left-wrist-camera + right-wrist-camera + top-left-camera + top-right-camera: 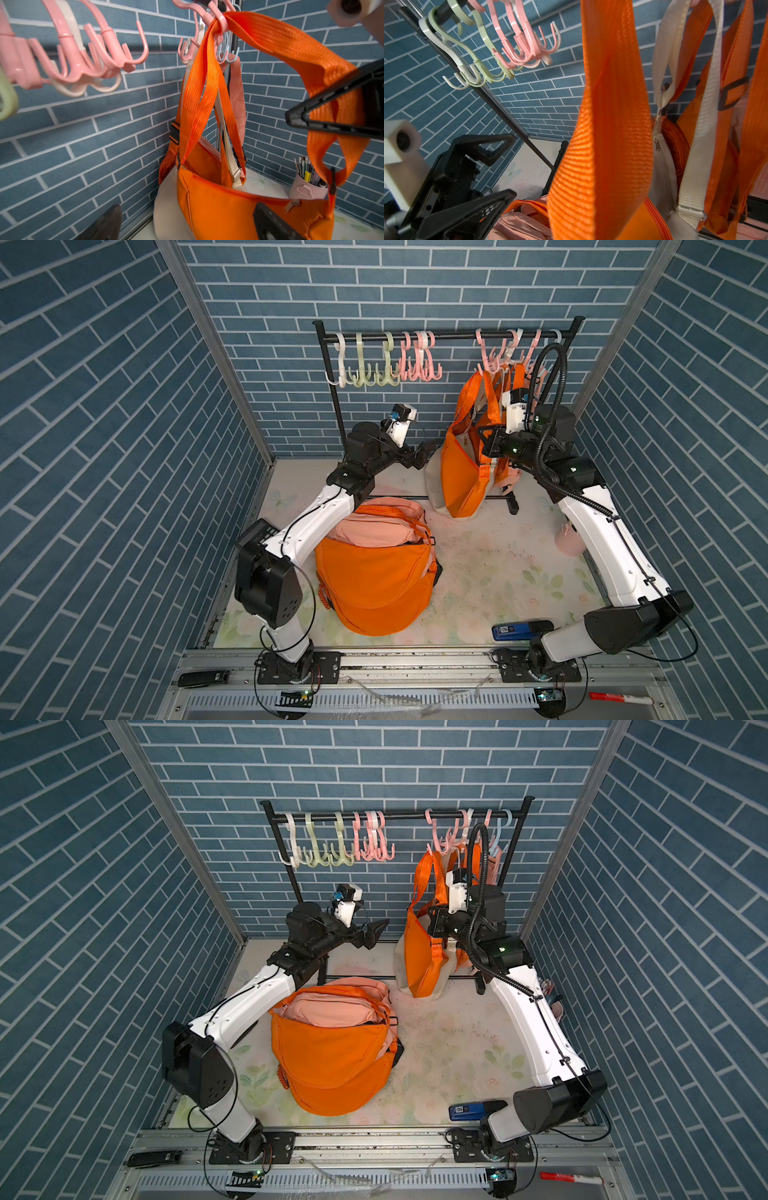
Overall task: Take the bag off the hook
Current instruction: Pick up the bag from the hook.
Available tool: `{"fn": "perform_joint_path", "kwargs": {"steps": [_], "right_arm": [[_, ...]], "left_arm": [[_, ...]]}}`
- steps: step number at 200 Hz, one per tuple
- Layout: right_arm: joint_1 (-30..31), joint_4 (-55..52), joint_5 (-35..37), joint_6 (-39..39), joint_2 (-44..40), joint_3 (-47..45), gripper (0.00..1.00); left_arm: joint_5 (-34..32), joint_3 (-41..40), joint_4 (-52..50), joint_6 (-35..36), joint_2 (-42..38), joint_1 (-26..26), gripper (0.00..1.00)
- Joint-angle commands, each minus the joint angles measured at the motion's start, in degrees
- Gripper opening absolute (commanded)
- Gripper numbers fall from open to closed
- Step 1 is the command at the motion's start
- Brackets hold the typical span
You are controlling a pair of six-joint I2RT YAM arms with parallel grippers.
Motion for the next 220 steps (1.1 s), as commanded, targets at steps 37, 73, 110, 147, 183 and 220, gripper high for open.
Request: {"fn": "perform_joint_path", "kwargs": {"steps": [37,73,110,147,183,220], "right_arm": [[-0.5,3.3,-3.0,3.1,-2.3,-2.2,0.00],[-0.6,6.0,-5.2,4.8,-1.7,-4.4,0.00],[-0.6,7.7,-8.0,6.8,-1.0,-5.8,0.00],[-0.6,11.6,-13.2,11.1,0.1,-7.7,0.00],[-0.6,13.2,-16.1,11.0,0.2,-9.5,0.00],[-0.6,13.4,-16.8,10.3,-0.4,-10.6,0.00]], "left_arm": [[4.5,16.3,6.7,-2.5,14.0,-0.8,0.99],[6.0,27.7,7.1,-4.7,23.6,-1.2,0.99],[5.8,41.6,6.2,-6.0,34.4,-2.1,0.99],[2.2,47.6,12.7,-10.7,41.0,-2.7,0.99],[2.2,50.4,13.1,-8.9,43.7,-3.2,0.81],[1.4,50.5,13.1,-8.8,43.2,-3.4,0.33]]}}
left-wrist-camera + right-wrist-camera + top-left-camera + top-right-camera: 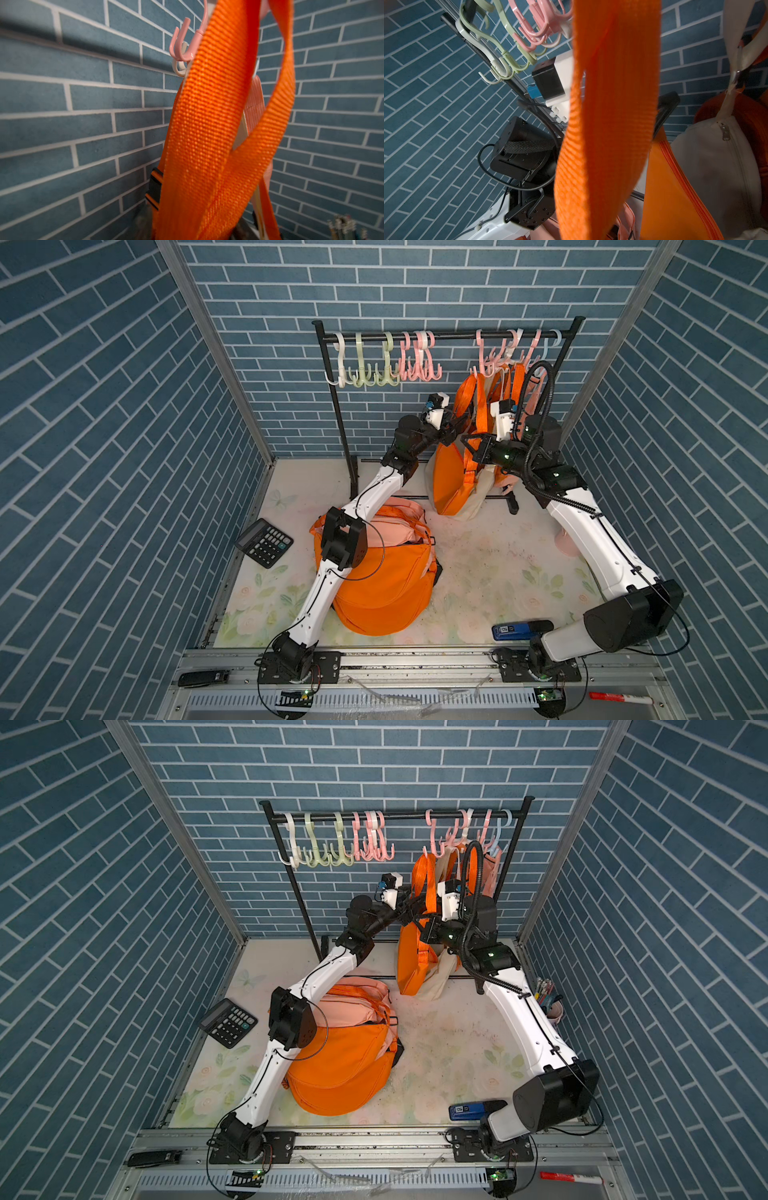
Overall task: Take the bag off the hook
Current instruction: Pick up the bag from the hook.
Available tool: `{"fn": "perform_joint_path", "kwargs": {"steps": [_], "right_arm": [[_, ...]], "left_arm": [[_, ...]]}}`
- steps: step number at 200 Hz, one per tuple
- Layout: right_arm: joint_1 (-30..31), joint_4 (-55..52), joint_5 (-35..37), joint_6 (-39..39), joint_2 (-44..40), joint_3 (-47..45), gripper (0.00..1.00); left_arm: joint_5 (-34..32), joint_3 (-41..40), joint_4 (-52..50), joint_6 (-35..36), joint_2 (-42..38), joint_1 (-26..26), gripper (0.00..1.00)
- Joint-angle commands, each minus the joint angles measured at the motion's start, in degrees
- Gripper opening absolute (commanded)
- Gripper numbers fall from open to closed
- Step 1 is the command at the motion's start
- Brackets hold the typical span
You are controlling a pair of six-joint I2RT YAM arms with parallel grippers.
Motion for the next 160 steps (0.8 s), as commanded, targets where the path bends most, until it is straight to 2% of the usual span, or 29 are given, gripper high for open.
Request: {"fn": "perform_joint_path", "kwargs": {"steps": [1,19,47,100,160], "right_arm": [[0.1,0.4,-2.9,0.8,-0.8,-0.6,0.00],[-0.1,-0.4,-2.0,0.1,-1.2,-0.9,0.00],[-0.6,-0.5,-1.3,0.3,-1.8,-1.2,0.00],[-2.4,-2.8,-0.3,-0.5,-2.2,1.8,0.00],[-5.5,-6.3,-1.5,-1.5,4.6,14.6,0.00]], "left_arm": [[-0.8,1.9,2.6,0.1,-1.0,-0.4,0.32],[-0.7,1.5,2.0,0.6,-2.0,-0.4,0.13],[-0.3,0.6,1.3,0.8,-3.6,-0.4,0.01],[0.2,-1.2,0.8,0.5,-6.1,-0.5,0.00],[-0.1,-4.1,-1.7,1.3,-11.0,-0.4,0.00]]}}
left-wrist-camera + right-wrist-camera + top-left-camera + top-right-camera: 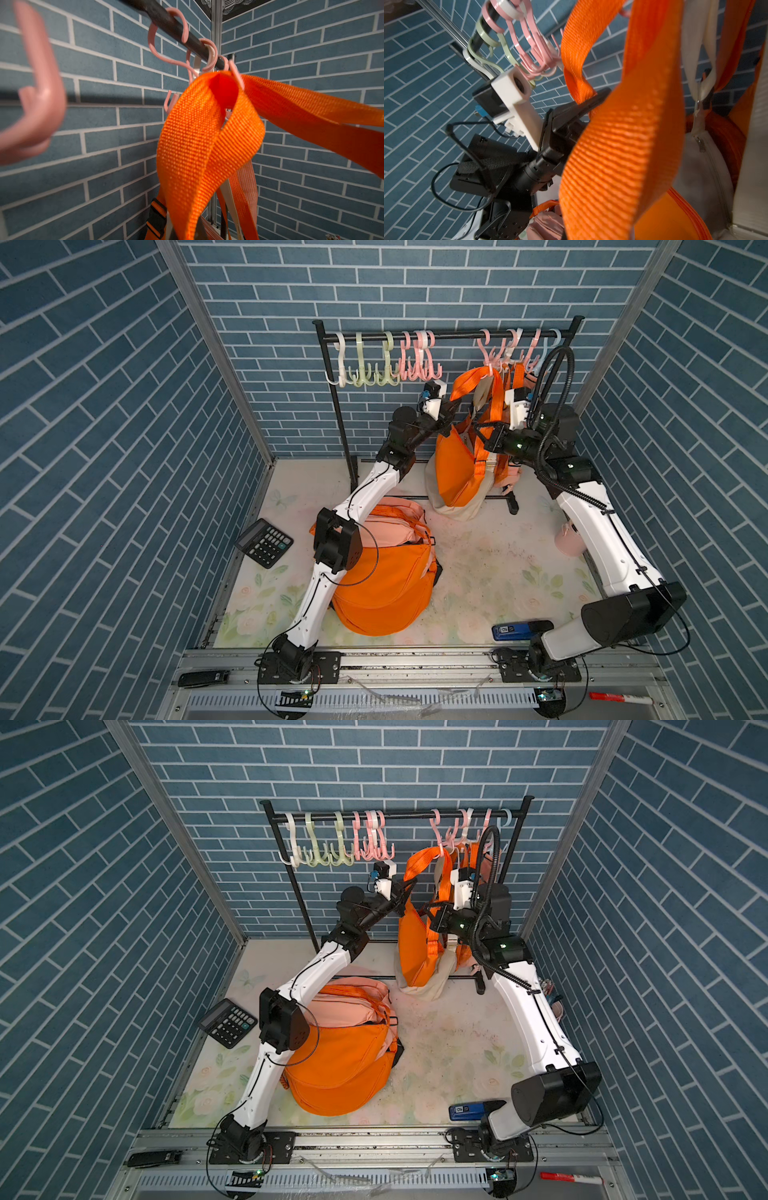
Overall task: Take the bag off the hook
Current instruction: Pick up the bag from the hook.
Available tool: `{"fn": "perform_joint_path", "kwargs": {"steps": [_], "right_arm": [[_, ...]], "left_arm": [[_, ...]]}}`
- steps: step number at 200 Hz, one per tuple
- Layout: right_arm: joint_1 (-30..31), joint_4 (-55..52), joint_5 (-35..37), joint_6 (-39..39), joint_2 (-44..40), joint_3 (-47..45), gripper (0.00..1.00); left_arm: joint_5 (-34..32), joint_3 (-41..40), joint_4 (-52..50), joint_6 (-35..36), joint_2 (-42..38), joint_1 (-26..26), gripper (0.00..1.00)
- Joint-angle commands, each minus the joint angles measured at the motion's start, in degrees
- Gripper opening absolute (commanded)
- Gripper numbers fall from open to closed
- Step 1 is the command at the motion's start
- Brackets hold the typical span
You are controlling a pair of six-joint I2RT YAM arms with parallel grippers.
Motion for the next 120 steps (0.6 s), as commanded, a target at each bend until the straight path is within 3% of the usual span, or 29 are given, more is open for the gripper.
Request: {"fn": "perform_joint_path", "kwargs": {"steps": [1,80,100,120], "right_arm": [[-1.0,-0.9,-1.2,-1.0,2.6,5.0,0.00],[-7.2,-12.6,-4.2,0.7,21.7,36.6,0.00],[-8.3,-16.0,-5.9,2.4,26.7,46.3,0.00],[-8.4,-14.6,-6.0,2.6,25.8,46.8,0.00]], "left_arm": [[0.4,-1.0,-1.2,1.2,-3.7,-0.3,0.00],[-3.1,1.6,-13.1,5.9,-7.4,0.6,0.00],[-3.2,-1.6,-13.1,6.1,-10.3,0.9,0.00],[-3.8,-6.1,-11.7,6.9,-14.3,0.9,0.00]]}}
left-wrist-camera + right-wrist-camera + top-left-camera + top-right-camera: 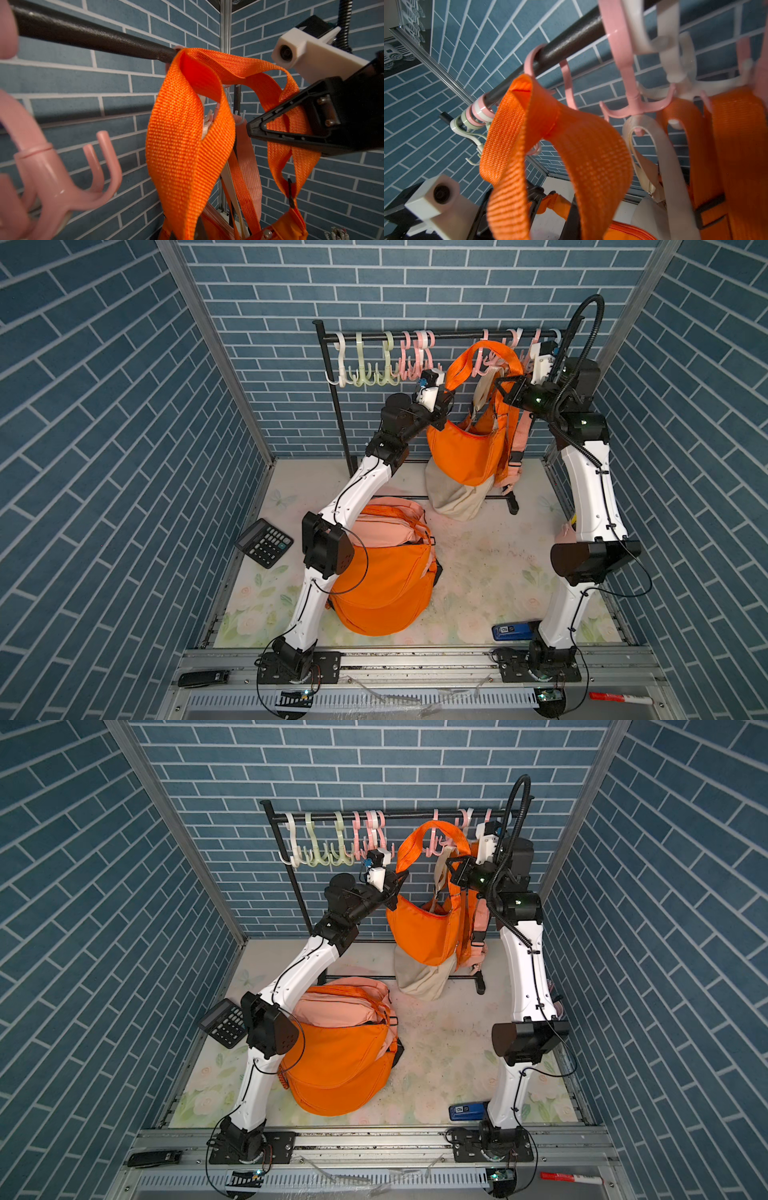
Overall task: Take the bag off the hook
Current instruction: Pick up the bag from the hook.
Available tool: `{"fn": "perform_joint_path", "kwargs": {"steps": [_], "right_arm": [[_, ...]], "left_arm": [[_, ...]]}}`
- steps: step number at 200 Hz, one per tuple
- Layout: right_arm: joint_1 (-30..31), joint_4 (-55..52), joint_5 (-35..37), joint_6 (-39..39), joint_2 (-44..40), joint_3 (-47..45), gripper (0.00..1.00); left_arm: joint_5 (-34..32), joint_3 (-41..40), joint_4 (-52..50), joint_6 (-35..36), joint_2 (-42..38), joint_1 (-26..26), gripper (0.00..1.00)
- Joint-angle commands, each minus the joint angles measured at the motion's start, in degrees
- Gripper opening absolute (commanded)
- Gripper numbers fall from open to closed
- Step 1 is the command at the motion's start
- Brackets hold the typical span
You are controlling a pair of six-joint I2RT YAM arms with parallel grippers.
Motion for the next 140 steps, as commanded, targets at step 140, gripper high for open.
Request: {"fn": "perform_joint_path", "kwargs": {"steps": [140], "right_arm": [[2.0,12.0,-1.3,1.9,-33.2,-36.6,0.00]], "left_arm": [[-7.2,-40.3,0.9,-1.0,-40.0,0.3,0.00]]}}
